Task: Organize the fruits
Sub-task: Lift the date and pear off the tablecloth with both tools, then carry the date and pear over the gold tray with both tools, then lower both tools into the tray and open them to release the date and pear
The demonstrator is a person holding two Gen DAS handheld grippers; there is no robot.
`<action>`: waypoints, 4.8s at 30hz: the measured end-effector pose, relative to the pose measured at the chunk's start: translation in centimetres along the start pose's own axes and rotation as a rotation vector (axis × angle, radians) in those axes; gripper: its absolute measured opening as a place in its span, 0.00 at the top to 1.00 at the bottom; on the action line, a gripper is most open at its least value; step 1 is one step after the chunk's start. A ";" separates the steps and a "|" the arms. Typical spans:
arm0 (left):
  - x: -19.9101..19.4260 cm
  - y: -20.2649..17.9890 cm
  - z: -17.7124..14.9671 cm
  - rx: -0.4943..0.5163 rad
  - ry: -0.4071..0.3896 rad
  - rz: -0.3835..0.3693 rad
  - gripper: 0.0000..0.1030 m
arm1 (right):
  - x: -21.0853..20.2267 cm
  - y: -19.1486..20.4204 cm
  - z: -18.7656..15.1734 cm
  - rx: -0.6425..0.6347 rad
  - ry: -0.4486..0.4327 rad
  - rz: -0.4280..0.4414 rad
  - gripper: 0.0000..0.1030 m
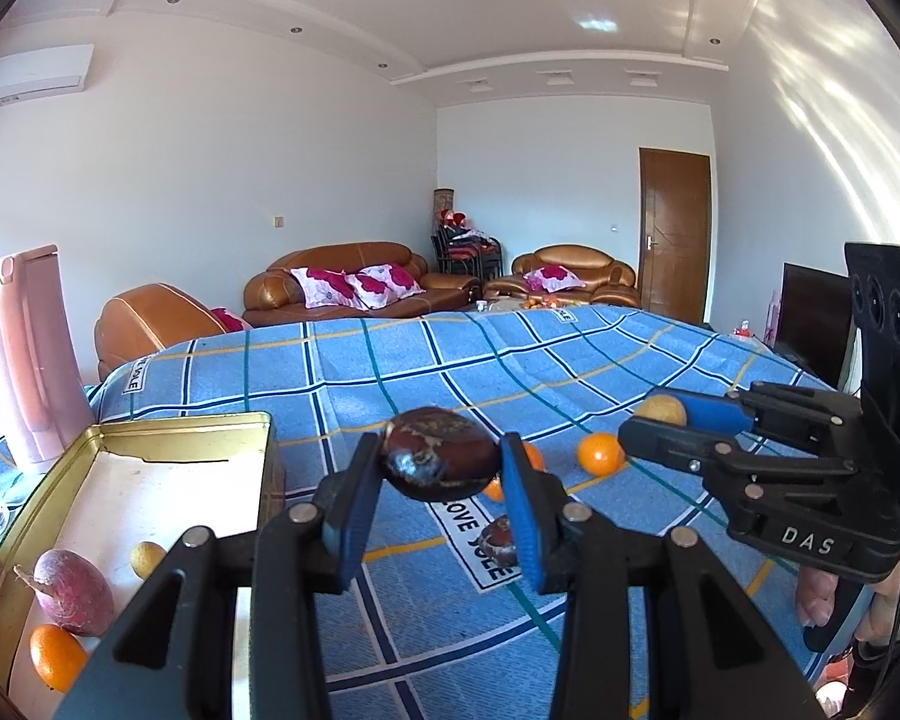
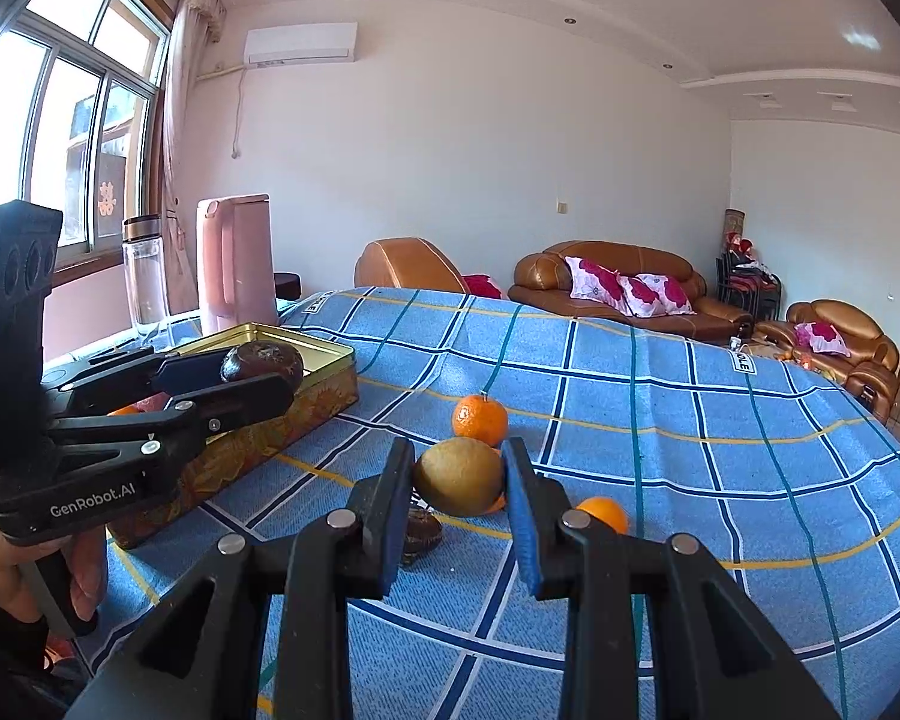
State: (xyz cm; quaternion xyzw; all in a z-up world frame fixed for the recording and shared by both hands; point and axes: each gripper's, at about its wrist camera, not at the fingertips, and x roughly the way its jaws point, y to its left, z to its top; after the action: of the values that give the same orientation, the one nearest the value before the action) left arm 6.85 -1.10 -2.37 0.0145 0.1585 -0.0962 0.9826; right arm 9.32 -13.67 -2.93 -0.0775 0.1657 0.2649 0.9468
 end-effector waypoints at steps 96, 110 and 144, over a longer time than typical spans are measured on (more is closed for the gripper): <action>-5.3 7.8 -1.6 -0.119 -0.037 0.280 0.60 | 4.1 11.2 2.3 -0.199 -0.018 0.180 0.69; -7.7 11.7 -2.8 -0.146 0.012 0.364 0.60 | 5.0 14.4 2.9 -0.239 -0.019 0.236 0.69; -7.8 13.1 -5.2 -0.088 0.148 0.418 0.60 | 8.3 19.2 2.2 -0.327 0.123 0.348 0.69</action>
State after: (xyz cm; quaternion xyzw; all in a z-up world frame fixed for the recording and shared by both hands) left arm 0.55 13.49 -4.89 0.0113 0.2277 0.1180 0.9665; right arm 6.45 7.01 -4.98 -0.2160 0.1888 0.4418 0.8500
